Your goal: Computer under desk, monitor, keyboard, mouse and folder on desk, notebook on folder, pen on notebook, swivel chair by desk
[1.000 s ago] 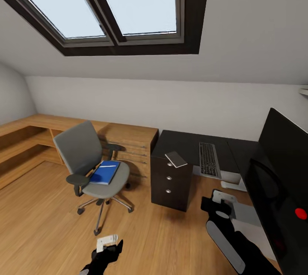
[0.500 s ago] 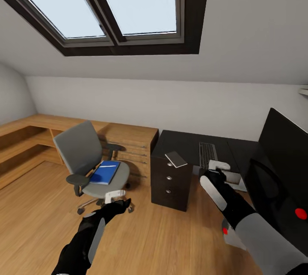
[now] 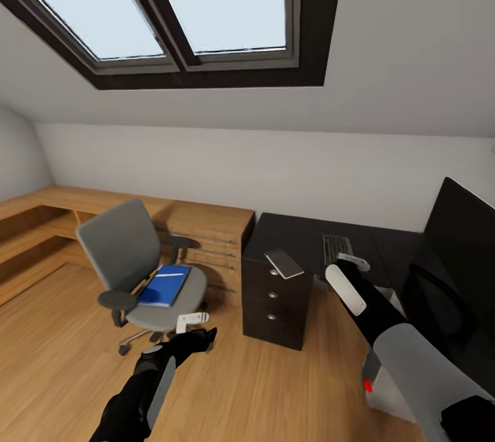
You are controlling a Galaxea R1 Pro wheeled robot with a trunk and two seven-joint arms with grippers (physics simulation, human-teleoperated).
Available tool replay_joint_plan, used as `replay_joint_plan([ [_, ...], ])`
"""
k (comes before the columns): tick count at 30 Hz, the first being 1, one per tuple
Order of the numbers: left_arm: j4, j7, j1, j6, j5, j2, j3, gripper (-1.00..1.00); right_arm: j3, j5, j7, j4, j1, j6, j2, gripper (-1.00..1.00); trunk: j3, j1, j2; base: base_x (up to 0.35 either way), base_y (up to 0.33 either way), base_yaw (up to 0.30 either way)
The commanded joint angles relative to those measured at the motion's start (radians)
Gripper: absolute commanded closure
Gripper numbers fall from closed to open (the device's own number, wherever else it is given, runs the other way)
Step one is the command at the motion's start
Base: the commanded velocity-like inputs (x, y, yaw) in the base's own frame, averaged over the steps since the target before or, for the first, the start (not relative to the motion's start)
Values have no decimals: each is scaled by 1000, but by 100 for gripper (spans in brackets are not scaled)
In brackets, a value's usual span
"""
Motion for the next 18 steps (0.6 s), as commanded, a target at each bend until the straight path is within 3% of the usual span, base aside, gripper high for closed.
replay_joint_plan([
  [1,0,4,-1,7,4,-1,4,-100,5,-7,3,-6,-1,3,-3,100,-2,1,-2,328,0,0],
  [3,7,21,-1,7,4,-2,4,-100,4,-8,55,-13,-1,7,-7,100,-2,1,-2,328,0,0],
  [4,15,33,-1,7,4,-2,3,-100,4,-8,200,-17,0,57,-35,100,-2,1,-2,328,0,0],
  [8,18,36,-1,7,3,-2,3,-100,2,-5,375,-14,0,102,-69,100,-2,1,-2,328,0,0],
  [13,31,37,-1,7,3,-3,3,-100,1,-3,469,-11,0,116,-91,100,-2,1,-2,328,0,0],
  [18,38,38,-1,6,2,-3,3,-100,1,-4,481,-1,0,118,-95,100,-2,1,-2,328,0,0],
])
